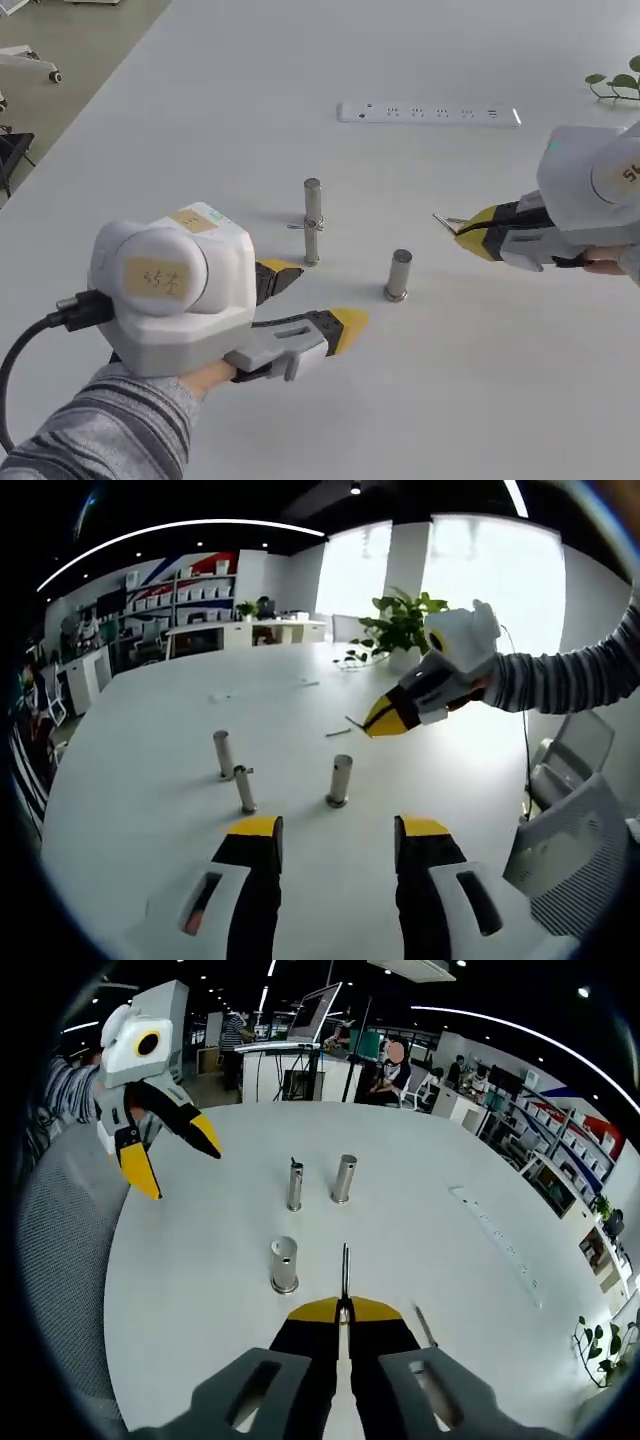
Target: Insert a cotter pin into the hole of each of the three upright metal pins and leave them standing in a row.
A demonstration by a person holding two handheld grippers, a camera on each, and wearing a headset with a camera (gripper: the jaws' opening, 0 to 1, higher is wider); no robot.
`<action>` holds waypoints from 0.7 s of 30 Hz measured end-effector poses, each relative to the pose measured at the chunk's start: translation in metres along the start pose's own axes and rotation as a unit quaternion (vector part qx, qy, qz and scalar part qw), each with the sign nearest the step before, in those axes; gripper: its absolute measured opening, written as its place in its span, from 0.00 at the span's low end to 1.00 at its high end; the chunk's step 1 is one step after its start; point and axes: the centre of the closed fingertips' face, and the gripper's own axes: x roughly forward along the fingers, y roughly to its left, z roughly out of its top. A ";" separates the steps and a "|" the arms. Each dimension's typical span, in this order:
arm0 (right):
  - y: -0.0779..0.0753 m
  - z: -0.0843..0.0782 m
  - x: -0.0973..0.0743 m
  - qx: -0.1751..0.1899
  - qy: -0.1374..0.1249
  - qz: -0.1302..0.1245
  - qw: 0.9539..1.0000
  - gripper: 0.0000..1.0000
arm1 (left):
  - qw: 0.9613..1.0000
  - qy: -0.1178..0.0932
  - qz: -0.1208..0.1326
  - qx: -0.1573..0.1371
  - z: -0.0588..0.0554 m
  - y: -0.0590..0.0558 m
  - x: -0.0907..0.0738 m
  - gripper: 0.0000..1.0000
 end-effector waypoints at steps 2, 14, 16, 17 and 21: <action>0.008 0.007 -0.002 -0.019 -0.006 0.006 1.000 0.00 | 1.000 -0.001 -0.007 -0.003 0.002 -0.003 0.001 0.39; 0.046 0.033 -0.006 -0.098 -0.034 0.049 0.993 0.00 | 0.997 -0.041 -0.042 -0.059 0.026 -0.013 0.005 0.25; 0.050 0.036 -0.008 -0.115 -0.037 0.052 0.991 0.00 | 0.995 -0.038 -0.049 -0.072 0.025 -0.015 0.005 0.23; 0.054 0.038 -0.009 -0.123 -0.039 0.055 0.990 0.00 | 0.995 -0.040 -0.052 -0.078 0.026 -0.016 0.006 0.22; 0.064 0.042 -0.010 -0.156 -0.040 0.065 0.985 0.00 | 0.992 -0.044 -0.063 -0.101 0.028 -0.020 0.006 0.17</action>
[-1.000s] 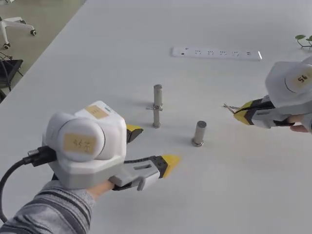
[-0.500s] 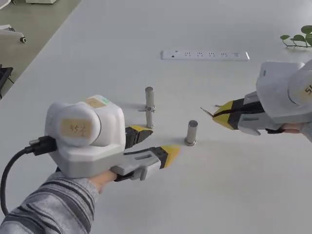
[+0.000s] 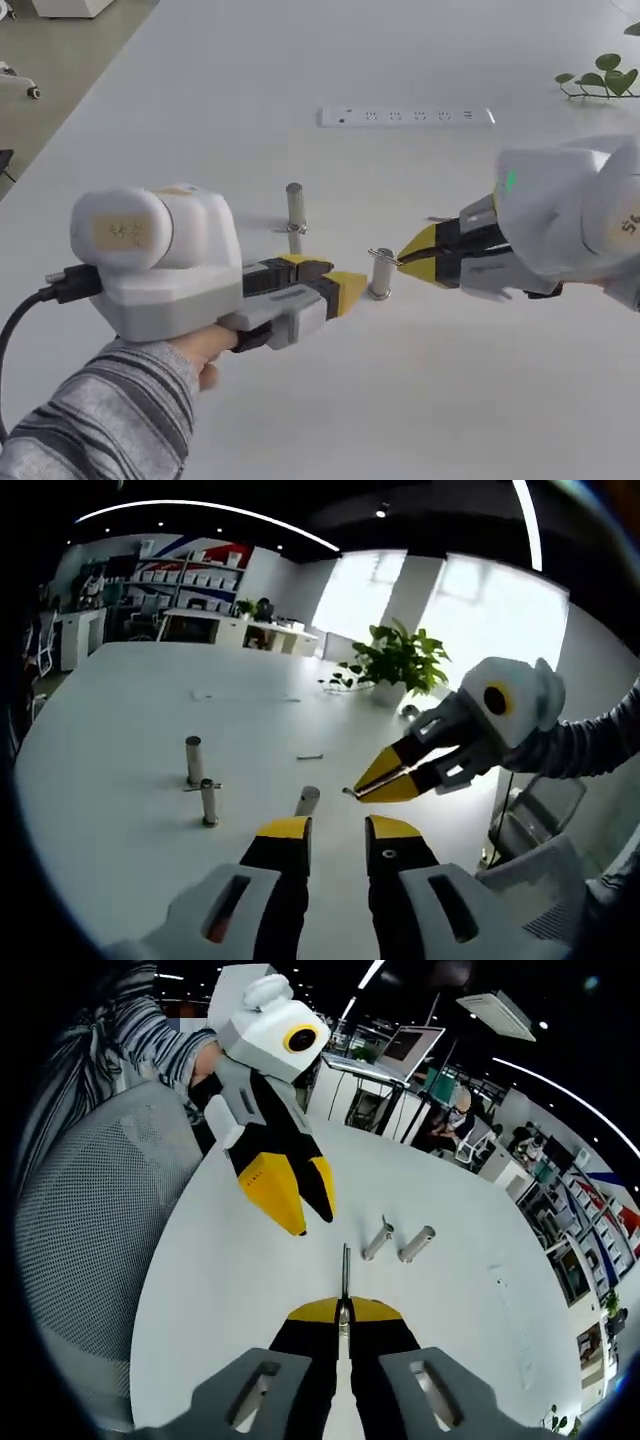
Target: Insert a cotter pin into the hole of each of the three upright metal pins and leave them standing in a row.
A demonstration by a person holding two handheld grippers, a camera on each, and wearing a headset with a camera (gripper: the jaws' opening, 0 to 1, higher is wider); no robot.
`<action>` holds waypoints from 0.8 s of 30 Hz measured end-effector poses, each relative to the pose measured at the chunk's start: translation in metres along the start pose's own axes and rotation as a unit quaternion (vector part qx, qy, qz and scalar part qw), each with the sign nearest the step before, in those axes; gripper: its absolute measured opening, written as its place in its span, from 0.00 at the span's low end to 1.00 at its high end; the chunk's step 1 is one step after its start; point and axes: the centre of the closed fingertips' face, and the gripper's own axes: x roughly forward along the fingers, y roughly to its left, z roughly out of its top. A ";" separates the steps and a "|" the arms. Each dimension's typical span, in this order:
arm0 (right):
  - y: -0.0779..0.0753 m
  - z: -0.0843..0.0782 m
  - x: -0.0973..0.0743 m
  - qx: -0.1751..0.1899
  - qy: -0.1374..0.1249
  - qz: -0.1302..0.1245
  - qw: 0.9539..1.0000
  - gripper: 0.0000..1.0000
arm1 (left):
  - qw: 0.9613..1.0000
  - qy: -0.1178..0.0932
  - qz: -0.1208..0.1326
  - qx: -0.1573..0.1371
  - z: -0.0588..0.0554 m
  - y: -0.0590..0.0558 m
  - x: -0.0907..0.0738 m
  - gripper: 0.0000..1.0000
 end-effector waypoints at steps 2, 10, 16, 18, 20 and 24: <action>0.001 0.001 0.001 -0.009 0.000 0.003 1.000 0.00 | 1.000 0.000 -0.003 -0.005 0.000 -0.001 0.000 0.15; 0.011 0.014 0.002 -0.037 -0.012 0.019 0.999 0.00 | 1.000 -0.006 -0.012 -0.027 0.002 -0.005 0.000 0.10; 0.013 0.023 0.003 -0.051 -0.020 0.019 0.998 0.00 | 0.999 -0.011 -0.022 -0.040 0.003 -0.009 -0.001 0.04; 0.013 0.025 0.003 -0.054 -0.022 0.018 0.998 0.00 | 0.999 -0.013 -0.023 -0.042 0.003 -0.011 -0.001 0.03; 0.015 0.027 0.003 -0.054 -0.024 0.021 0.998 0.00 | 0.999 -0.014 -0.022 -0.043 0.002 -0.011 0.000 0.02; 0.016 0.028 0.003 -0.057 -0.023 0.020 0.998 0.00 | 0.998 -0.011 -0.024 -0.050 0.001 -0.013 0.000 0.00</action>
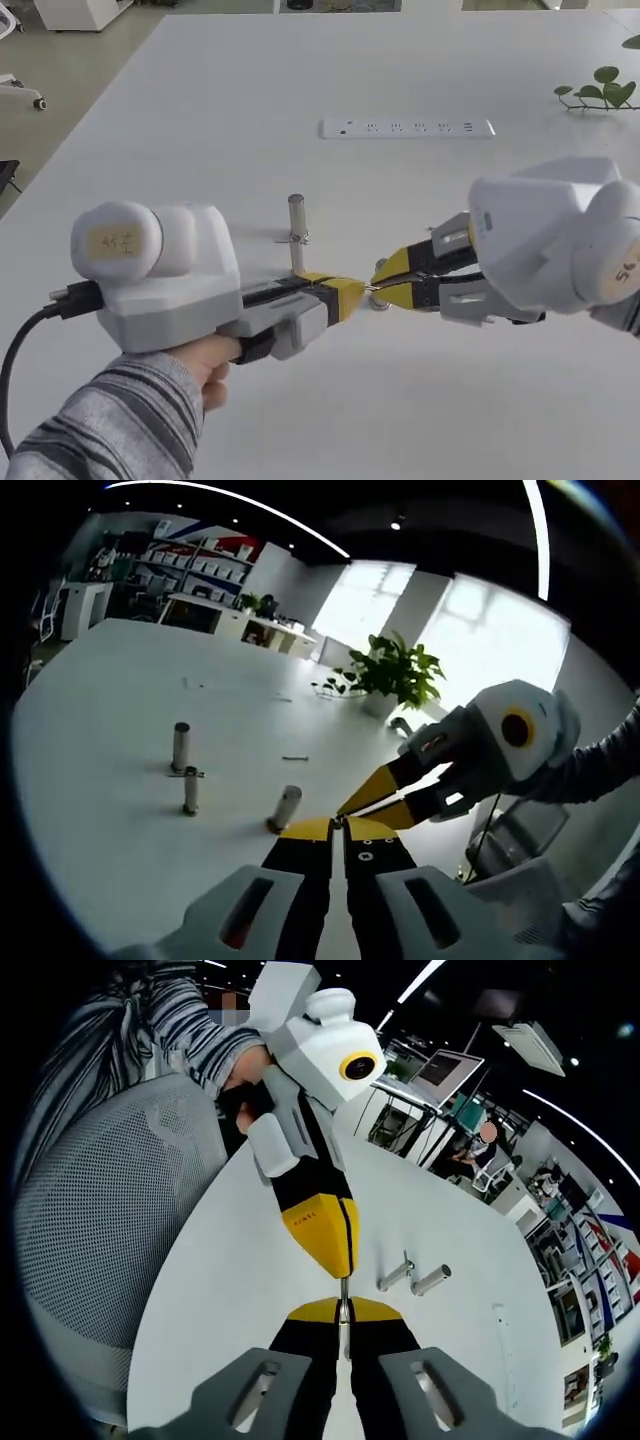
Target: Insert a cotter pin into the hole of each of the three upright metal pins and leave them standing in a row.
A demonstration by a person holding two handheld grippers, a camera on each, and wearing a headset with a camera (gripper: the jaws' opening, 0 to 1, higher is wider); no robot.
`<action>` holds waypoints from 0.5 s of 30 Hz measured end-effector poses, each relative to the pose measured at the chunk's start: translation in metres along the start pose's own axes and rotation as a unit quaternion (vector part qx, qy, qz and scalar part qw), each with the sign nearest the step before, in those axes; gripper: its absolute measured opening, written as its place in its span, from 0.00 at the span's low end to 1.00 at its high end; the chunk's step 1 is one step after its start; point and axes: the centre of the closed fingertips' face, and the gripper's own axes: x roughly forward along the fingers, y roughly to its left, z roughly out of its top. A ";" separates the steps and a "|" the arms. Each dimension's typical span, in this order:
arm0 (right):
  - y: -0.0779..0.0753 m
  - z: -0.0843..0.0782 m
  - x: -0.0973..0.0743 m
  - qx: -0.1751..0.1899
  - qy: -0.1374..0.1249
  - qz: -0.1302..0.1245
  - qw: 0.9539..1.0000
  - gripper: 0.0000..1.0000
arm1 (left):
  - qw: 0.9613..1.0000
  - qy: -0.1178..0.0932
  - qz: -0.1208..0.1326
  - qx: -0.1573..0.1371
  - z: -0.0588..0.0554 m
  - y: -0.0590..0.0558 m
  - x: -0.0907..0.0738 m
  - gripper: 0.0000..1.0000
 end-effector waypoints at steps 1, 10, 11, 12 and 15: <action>0.000 0.000 0.000 0.003 -0.001 0.000 1.000 0.00 | 1.000 0.001 0.000 0.000 0.000 0.000 0.000 0.00; 0.003 0.000 0.000 0.030 -0.001 -0.001 1.000 0.00 | 0.999 0.007 -0.009 0.038 -0.002 -0.005 0.000 0.00; 0.002 0.000 0.000 0.039 -0.003 -0.002 0.999 0.00 | 0.999 0.007 -0.010 0.042 -0.002 -0.006 0.000 0.00; 0.002 0.000 0.000 0.042 -0.004 -0.002 0.999 0.00 | 0.999 0.008 -0.010 0.046 -0.002 -0.005 0.000 0.00; 0.005 -0.002 0.000 0.100 -0.015 0.010 0.995 0.03 | 0.996 0.016 -0.016 0.081 -0.003 -0.005 0.001 0.00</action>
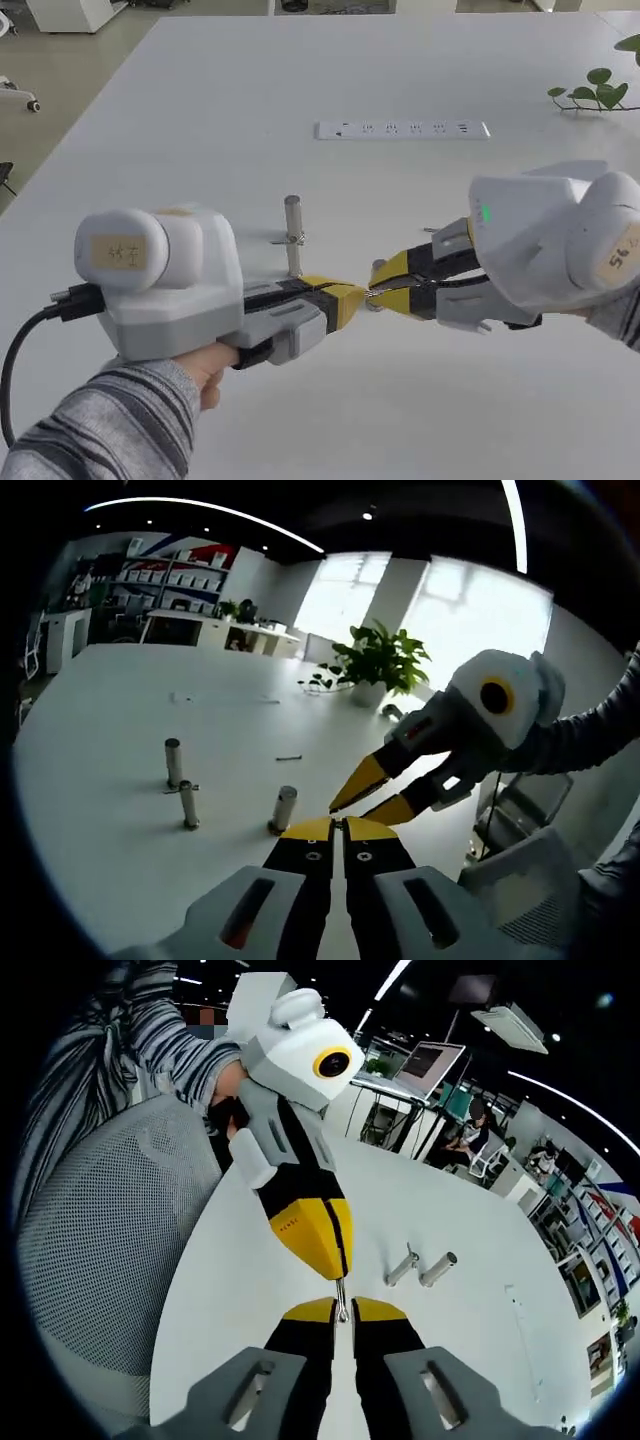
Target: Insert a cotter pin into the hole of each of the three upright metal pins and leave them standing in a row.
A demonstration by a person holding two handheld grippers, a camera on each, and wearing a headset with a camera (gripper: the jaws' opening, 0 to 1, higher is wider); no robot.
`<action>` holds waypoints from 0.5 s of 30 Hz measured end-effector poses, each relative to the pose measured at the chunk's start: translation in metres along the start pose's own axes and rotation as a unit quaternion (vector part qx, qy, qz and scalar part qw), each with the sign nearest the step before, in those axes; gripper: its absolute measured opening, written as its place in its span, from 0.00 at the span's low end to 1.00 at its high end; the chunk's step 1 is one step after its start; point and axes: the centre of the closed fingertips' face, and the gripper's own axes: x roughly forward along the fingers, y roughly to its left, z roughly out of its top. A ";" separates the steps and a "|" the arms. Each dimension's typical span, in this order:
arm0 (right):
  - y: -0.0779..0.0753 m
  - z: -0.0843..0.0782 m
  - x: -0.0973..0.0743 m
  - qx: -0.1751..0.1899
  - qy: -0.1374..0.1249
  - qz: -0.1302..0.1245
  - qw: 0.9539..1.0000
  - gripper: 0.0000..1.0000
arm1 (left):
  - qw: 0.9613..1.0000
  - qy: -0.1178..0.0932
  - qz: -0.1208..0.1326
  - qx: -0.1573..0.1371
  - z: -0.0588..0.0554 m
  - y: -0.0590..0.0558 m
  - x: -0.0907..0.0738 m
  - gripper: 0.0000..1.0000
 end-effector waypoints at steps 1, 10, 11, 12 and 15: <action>0.000 0.000 0.000 0.014 -0.006 0.003 1.000 0.05 | 1.000 0.002 0.000 0.012 -0.001 0.000 0.000 0.00; 0.004 -0.008 0.000 0.147 -0.040 0.040 0.988 0.07 | 0.996 0.025 -0.012 0.085 -0.009 0.000 -0.003 0.00; 0.005 -0.009 0.000 0.157 -0.043 0.043 0.986 0.08 | 0.996 0.025 -0.014 0.089 -0.010 0.000 -0.003 0.00; 0.007 -0.010 0.000 0.173 -0.048 0.052 0.982 0.08 | 0.995 0.022 -0.014 0.101 -0.009 0.000 -0.003 0.00; 0.011 -0.012 -0.001 0.198 -0.059 0.065 0.976 0.08 | 0.993 0.016 -0.030 0.111 -0.006 -0.006 -0.003 0.00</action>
